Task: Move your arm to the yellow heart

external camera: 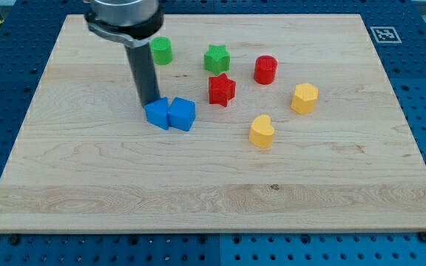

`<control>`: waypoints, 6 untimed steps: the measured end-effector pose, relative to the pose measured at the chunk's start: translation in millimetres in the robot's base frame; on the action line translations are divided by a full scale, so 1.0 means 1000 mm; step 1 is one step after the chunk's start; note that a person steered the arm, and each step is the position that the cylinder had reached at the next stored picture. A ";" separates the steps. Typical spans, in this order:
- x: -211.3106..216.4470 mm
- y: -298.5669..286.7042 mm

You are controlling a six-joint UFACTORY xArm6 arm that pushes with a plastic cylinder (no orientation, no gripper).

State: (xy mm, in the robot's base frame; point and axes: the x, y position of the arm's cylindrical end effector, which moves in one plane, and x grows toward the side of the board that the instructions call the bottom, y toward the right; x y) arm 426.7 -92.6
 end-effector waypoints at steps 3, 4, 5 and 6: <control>0.031 -0.075; 0.104 -0.066; 0.120 -0.003; 0.107 0.056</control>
